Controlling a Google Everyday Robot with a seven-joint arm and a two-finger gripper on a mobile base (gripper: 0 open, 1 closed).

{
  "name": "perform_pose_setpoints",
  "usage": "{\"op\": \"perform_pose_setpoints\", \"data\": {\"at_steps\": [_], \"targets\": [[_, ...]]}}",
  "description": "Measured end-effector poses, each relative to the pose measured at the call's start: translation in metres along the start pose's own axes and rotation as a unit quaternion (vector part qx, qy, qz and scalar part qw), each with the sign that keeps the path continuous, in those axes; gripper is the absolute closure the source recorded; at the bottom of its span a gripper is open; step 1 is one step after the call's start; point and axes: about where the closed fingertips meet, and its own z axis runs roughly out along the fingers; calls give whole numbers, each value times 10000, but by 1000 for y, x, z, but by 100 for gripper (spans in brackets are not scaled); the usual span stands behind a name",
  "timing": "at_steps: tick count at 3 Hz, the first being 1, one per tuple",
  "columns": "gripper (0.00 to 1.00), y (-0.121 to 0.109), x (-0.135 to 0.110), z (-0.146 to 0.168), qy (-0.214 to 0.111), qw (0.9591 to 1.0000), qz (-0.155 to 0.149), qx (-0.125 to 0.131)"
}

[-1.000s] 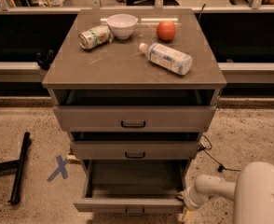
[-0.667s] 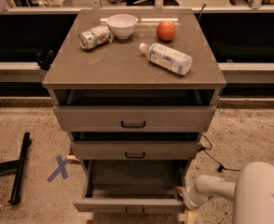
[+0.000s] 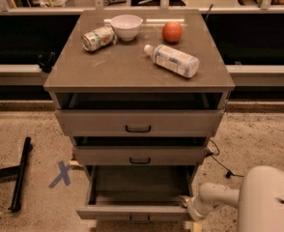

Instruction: Open bottom drawer

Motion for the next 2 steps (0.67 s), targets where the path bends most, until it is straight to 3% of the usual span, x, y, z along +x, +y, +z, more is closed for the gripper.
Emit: {"op": "perform_pose_setpoints", "data": {"at_steps": [1, 2], "targets": [[14, 17, -9, 8, -4, 9998, -104, -191], [45, 36, -23, 4, 67, 9992, -307, -236]]}}
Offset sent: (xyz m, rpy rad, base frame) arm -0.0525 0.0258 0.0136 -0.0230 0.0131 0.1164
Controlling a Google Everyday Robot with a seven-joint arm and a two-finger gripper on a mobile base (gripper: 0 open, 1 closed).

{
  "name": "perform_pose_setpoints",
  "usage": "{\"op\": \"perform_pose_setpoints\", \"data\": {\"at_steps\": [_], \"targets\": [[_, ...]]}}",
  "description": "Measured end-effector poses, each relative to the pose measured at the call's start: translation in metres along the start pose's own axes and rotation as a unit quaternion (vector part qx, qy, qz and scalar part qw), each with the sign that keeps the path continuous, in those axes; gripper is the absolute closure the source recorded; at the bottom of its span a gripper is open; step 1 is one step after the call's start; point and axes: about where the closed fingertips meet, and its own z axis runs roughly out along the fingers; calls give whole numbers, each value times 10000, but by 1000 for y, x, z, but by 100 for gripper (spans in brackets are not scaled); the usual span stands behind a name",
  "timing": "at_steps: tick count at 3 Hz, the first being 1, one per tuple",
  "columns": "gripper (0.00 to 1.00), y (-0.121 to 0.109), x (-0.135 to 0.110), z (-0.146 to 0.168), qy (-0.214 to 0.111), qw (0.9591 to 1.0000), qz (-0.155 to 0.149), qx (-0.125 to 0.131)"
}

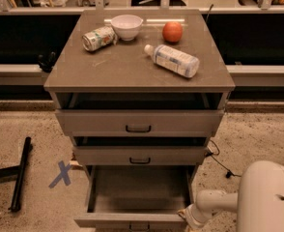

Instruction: Open bottom drawer

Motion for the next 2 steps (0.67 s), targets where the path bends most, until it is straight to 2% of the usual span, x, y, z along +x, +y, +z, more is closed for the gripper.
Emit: {"op": "perform_pose_setpoints", "data": {"at_steps": [1, 2], "targets": [[68, 9, -6, -4, 62, 10000, -41, 35], [67, 11, -7, -2, 46, 10000, -38, 16]]}}
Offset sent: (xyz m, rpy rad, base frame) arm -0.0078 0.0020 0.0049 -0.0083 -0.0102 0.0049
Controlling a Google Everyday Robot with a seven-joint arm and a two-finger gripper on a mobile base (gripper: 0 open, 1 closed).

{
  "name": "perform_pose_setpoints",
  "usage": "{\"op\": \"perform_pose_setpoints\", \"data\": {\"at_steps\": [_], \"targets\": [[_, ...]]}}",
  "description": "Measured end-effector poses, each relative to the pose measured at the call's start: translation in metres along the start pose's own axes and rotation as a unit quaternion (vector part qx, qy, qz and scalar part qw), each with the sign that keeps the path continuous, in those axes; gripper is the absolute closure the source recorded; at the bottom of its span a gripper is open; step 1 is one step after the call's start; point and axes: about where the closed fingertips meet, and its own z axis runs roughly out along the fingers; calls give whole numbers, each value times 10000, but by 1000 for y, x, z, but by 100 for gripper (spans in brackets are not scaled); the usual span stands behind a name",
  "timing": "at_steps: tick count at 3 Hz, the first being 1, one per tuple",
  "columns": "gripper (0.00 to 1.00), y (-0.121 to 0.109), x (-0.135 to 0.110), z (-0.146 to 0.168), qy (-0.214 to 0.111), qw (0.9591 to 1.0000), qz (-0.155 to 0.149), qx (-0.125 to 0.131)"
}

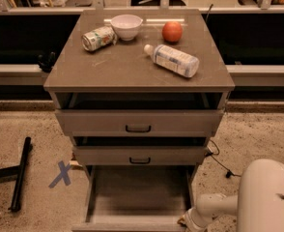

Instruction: Open bottom drawer

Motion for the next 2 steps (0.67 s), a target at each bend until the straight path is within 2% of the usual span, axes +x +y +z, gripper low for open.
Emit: {"op": "perform_pose_setpoints", "data": {"at_steps": [2], "targets": [[20, 1, 2, -8, -61, 10000, 7, 62]]}}
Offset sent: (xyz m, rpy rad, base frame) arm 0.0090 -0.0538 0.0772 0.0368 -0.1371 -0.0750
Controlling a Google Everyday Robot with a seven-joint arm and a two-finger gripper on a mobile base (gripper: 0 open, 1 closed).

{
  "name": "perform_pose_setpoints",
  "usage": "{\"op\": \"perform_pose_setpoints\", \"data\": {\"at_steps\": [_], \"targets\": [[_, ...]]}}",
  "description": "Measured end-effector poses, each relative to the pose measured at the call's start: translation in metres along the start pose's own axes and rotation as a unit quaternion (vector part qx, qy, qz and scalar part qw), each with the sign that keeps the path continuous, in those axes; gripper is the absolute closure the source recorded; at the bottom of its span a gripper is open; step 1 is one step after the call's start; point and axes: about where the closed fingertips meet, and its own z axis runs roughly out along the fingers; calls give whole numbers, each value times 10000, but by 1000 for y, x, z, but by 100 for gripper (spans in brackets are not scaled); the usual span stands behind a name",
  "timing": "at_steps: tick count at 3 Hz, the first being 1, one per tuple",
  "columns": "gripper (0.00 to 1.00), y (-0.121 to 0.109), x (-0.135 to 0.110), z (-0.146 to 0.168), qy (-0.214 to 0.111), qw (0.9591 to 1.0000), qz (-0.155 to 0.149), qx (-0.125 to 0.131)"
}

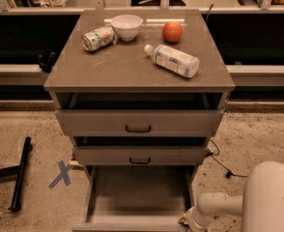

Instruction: Open bottom drawer

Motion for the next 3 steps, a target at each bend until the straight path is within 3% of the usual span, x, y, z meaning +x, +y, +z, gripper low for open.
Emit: {"op": "perform_pose_setpoints", "data": {"at_steps": [1, 2, 3], "targets": [[0, 1, 14, -36, 13, 9994, 85, 322], [0, 1, 32, -85, 73, 9969, 217, 750], [0, -1, 62, -134, 106, 9922, 542, 1121]]}}
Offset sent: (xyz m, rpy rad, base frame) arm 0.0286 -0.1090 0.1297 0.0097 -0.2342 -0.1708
